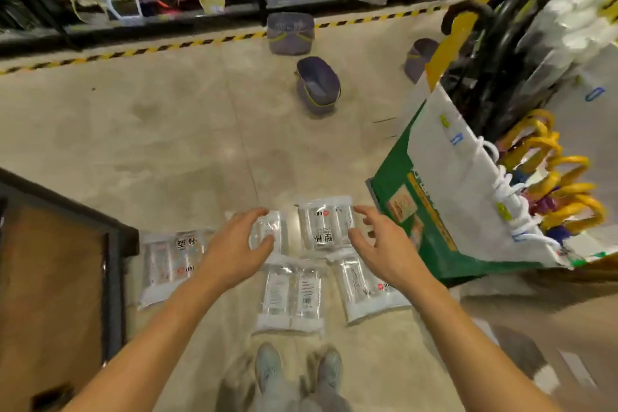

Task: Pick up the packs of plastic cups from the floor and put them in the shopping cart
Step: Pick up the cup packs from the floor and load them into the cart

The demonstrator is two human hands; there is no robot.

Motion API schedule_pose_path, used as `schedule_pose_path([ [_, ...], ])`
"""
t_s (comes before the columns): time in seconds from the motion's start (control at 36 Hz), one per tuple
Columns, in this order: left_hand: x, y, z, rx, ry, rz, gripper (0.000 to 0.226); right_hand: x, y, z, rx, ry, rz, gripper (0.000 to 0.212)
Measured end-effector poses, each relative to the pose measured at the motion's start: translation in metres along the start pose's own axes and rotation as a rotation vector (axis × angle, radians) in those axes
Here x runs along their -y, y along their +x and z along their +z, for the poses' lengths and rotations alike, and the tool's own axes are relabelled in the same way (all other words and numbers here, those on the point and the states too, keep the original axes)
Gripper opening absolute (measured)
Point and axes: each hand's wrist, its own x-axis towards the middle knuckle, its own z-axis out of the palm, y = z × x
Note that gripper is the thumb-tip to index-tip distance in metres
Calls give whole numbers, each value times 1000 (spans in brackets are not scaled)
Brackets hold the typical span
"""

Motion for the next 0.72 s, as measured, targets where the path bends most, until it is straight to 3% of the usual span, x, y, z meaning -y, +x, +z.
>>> schedule_pose_path([
  [0.19, 93, 59, 112, 76, -77, -99, 56, -94, 63, 125, 88, 100, 123, 53],
  [0.5, 290, 131, 339, 216, -62, -235, 69, -290, 118, 394, 274, 147, 253, 60],
  [0.72, 403, 157, 457, 280, -91, -322, 72, -382, 144, 529, 288, 73, 251, 77],
])
